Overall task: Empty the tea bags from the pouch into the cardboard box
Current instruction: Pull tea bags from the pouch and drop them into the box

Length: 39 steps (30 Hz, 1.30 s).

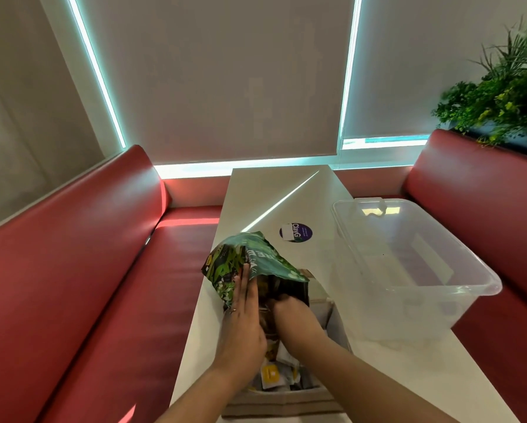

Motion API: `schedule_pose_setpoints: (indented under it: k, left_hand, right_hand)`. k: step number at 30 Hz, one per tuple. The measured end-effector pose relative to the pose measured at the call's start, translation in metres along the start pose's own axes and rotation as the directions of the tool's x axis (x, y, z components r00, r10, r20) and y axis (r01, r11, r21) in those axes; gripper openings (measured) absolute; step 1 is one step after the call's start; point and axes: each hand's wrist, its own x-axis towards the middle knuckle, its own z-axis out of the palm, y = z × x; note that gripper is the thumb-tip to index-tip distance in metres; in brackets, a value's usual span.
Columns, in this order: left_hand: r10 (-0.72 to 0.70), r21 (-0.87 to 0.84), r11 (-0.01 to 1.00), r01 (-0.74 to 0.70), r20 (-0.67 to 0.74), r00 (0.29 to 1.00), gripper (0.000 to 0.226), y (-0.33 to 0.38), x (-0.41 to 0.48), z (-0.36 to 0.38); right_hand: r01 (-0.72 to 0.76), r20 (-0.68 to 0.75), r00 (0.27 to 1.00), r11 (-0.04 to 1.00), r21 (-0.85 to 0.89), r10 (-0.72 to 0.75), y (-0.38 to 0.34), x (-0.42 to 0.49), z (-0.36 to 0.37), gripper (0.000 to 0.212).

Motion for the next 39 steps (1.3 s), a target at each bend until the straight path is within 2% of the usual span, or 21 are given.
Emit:
schedule_pose_setpoints:
  k: [3,6,9,11,15,18,20,22,24,28,30,32,35,37,39]
  left_hand:
    - [0.002,-0.030,1.000,-0.001,0.019,1.000,0.095,-0.001,0.003,-0.002]
    - [-0.016,-0.074,0.997,0.018,0.029,0.999,0.097,-0.005,0.005,-0.005]
    - [-0.038,-0.083,0.996,0.041,0.034,0.999,0.093,-0.008,0.008,-0.010]
    - [-0.049,-0.088,0.995,0.051,0.020,0.999,0.089,-0.010,0.010,-0.013]
    - [-0.068,-0.096,0.993,0.069,0.012,0.998,0.090,-0.014,0.011,-0.018]
    - [-0.073,-0.096,0.993,0.073,0.007,0.997,0.090,-0.016,0.011,-0.020]
    - [-0.066,-0.097,0.993,0.066,0.006,0.998,0.090,-0.016,0.011,-0.021]
    - [-0.063,-0.102,0.993,0.063,0.003,0.998,0.090,-0.014,0.010,-0.023]
    - [-0.067,-0.111,0.992,0.066,-0.004,0.998,0.089,-0.013,0.009,-0.024]
    - [-0.063,-0.121,0.991,0.059,-0.029,0.998,0.088,-0.006,0.007,-0.028]
    - [-0.045,-0.119,0.992,0.038,-0.052,0.998,0.087,-0.002,0.006,-0.030]
    - [-0.027,-0.126,0.992,0.015,-0.093,0.995,0.089,0.003,0.005,-0.035]
    - [0.035,-0.088,0.995,-0.049,-0.153,0.988,0.094,0.008,0.004,-0.043]
    - [0.109,-0.044,0.992,-0.119,-0.197,0.974,0.100,0.012,0.005,-0.047]
    - [0.157,-0.031,0.985,-0.168,-0.214,0.964,0.104,0.018,0.006,-0.049]
  right_hand:
    - [0.031,-0.174,0.985,0.979,0.199,0.004,0.005,-0.010,0.000,0.034]
    - [0.078,-0.336,0.935,0.856,0.511,0.115,0.004,-0.037,-0.019,0.038]
    - [0.067,-0.305,0.921,0.669,0.740,0.244,0.012,-0.065,-0.034,0.042]
    - [0.009,-0.254,0.915,0.614,0.790,0.313,0.025,-0.076,-0.033,0.045]
    - [-0.158,-0.133,0.917,0.650,0.743,0.376,0.046,-0.084,-0.023,0.037]
    - [-0.283,-0.029,0.918,0.707,0.648,0.394,0.053,-0.084,-0.011,0.054]
    - [-0.258,-0.100,0.917,0.764,0.592,0.387,0.050,-0.085,-0.008,0.058]
    - [-0.159,-0.235,0.917,0.837,0.523,0.322,0.043,-0.085,-0.010,0.047]
    - [-0.044,-0.311,0.923,0.864,0.501,0.227,0.032,-0.083,-0.016,0.034]
    - [0.124,-0.308,0.951,0.900,0.419,0.012,-0.002,-0.078,-0.023,0.029]
    - [0.154,-0.338,0.941,0.929,0.335,-0.035,-0.012,-0.074,-0.023,0.030]
    - [0.136,-0.441,0.898,0.956,0.261,-0.008,-0.014,-0.070,-0.024,0.031]
    - [0.070,-0.545,0.827,0.938,0.341,0.137,-0.010,-0.067,-0.033,0.038]
    - [0.037,-0.518,0.835,0.920,0.391,0.187,-0.008,-0.063,-0.039,0.042]
    - [-0.001,-0.447,0.878,0.934,0.358,0.172,-0.010,-0.056,-0.043,0.043]
